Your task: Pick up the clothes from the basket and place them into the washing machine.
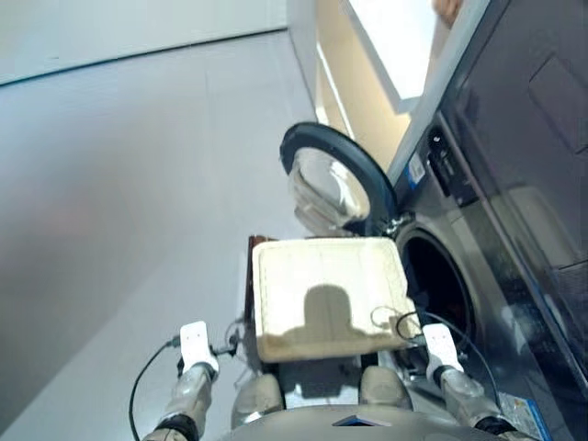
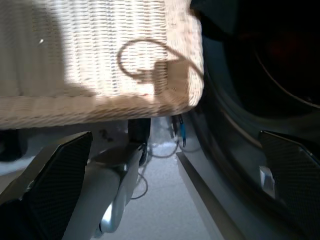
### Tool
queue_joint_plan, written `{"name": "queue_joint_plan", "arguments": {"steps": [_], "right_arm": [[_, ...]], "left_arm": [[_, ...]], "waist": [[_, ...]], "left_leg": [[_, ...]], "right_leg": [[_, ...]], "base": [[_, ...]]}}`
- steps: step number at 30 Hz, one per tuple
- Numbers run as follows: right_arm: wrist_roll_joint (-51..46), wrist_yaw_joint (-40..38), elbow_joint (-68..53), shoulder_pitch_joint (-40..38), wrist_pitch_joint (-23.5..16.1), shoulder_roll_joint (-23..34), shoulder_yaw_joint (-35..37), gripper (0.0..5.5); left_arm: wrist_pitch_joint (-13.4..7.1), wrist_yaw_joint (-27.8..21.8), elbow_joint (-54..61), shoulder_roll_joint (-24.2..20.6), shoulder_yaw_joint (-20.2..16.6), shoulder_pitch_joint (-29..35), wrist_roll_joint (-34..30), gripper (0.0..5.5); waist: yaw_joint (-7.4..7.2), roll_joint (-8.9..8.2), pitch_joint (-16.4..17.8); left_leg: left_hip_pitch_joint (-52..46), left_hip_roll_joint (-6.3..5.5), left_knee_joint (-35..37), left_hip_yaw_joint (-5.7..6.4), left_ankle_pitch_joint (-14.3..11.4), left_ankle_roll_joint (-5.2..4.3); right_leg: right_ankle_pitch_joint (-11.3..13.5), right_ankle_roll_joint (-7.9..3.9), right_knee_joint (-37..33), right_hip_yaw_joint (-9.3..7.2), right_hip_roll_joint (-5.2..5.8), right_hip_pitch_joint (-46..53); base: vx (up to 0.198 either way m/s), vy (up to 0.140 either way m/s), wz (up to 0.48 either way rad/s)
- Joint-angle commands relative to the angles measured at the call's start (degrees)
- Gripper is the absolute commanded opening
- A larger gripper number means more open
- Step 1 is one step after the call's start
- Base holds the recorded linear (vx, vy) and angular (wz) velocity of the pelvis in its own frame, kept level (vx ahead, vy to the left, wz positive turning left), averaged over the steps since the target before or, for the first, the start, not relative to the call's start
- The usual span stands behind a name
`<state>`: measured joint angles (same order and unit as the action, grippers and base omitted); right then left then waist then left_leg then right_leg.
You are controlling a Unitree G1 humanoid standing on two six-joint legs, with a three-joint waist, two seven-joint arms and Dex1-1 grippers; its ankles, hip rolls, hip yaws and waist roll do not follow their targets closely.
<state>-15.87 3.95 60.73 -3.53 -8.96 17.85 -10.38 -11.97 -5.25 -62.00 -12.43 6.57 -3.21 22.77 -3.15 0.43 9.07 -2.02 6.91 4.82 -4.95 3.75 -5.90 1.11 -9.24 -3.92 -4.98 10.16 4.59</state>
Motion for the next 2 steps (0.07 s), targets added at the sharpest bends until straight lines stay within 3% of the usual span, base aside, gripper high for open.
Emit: {"name": "queue_joint_plan", "arguments": {"steps": [1,2], "right_arm": [[-1.9,0.4,1.8,0.8,0.2,-1.0,0.8,5.50],[-3.1,1.0,3.8,0.6,1.3,-1.9,1.5,5.50]], "left_arm": [[2.2,-1.2,-7.2,-1.1,0.2,2.1,-7.1,5.50],[2.7,0.5,-9.8,-0.6,0.8,2.7,-12.6,5.50]], "waist": [[0.06,-2.33,-1.3],[-0.23,-2.25,-2.5]], "left_leg": [[-2.8,-1.03,0.2,-1.40,-2.4,-0.41],[-3.6,-0.98,0.2,-1.57,-2.9,-0.38]], "right_leg": [[5.0,-3.09,0.8,0.25,2.51,-3.4],[4.7,-2.98,0.5,0.21,2.66,-2.3]], "base": [[0.103,0.046,-0.003],[0.083,0.037,-0.019]]}}
